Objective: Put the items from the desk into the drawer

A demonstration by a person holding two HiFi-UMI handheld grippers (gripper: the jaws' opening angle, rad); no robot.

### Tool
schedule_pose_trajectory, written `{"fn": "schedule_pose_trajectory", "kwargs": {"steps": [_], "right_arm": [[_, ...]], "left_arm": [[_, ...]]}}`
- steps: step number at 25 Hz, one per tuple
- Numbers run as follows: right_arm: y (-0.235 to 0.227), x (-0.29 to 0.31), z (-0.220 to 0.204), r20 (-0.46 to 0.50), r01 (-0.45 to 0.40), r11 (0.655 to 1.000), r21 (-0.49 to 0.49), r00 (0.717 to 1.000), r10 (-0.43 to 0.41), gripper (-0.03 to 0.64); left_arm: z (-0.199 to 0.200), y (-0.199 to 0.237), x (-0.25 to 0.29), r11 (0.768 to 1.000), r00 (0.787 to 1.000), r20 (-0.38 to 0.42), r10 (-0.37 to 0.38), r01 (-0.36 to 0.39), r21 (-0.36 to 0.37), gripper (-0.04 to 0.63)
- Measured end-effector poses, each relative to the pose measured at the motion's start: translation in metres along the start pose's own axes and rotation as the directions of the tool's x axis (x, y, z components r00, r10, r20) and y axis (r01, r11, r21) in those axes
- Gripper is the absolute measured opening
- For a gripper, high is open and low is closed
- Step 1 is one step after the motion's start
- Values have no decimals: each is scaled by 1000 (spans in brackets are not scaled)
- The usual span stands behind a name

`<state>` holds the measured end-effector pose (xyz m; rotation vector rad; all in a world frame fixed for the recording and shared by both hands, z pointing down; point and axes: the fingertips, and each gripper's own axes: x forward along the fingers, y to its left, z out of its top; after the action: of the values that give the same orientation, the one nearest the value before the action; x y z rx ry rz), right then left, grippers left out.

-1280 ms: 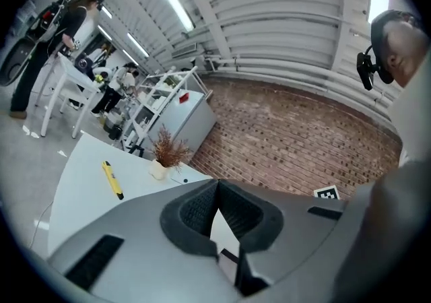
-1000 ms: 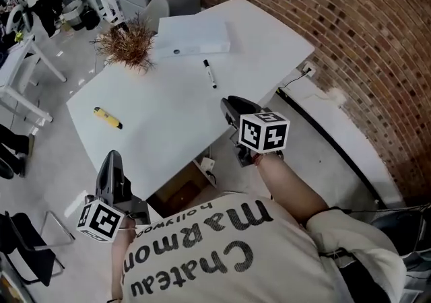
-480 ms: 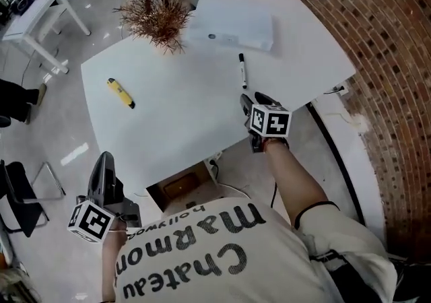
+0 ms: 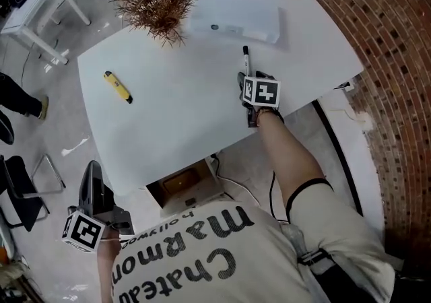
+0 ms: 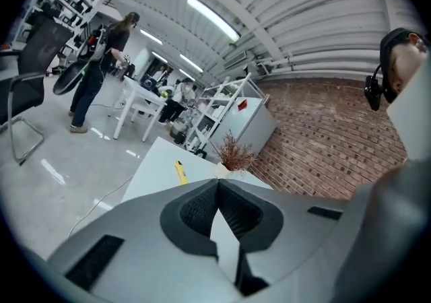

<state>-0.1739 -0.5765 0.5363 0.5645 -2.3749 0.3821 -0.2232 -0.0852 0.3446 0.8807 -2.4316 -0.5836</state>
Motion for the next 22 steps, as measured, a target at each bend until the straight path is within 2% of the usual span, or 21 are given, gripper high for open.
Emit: {"fn": "schedule_pose_trajectory", "kwargs": {"steps": [4, 6, 9, 11, 16, 22], "right_arm": [[-6, 8, -1, -49, 54, 998, -12, 997, -55, 221], [-7, 10, -3, -64, 74, 997, -28, 995, -75, 174], [-5, 11, -5, -82, 60, 997, -37, 995, -63, 145], [-4, 9, -5, -90, 50, 998, -24, 995, -52, 98], [-3, -5, -16, -108, 34, 999, 42, 994, -29, 78], [12, -46, -46, -93, -1, 985, 173, 995, 18, 77]], "left_arm": [[3, 6, -4, 1000, 1000, 7, 11, -11, -6, 2], [6, 8, -7, 1000, 1000, 9, 28, -28, 12, 2], [4, 6, -7, 1000, 1000, 1, 13, -13, 13, 2], [4, 6, -7, 1000, 1000, -1, 10, -10, 17, 2], [4, 9, -15, 1000, 1000, 6, 9, -9, 15, 2], [-4, 11, -20, 999, 999, 2, -50, 50, -20, 2]]}}
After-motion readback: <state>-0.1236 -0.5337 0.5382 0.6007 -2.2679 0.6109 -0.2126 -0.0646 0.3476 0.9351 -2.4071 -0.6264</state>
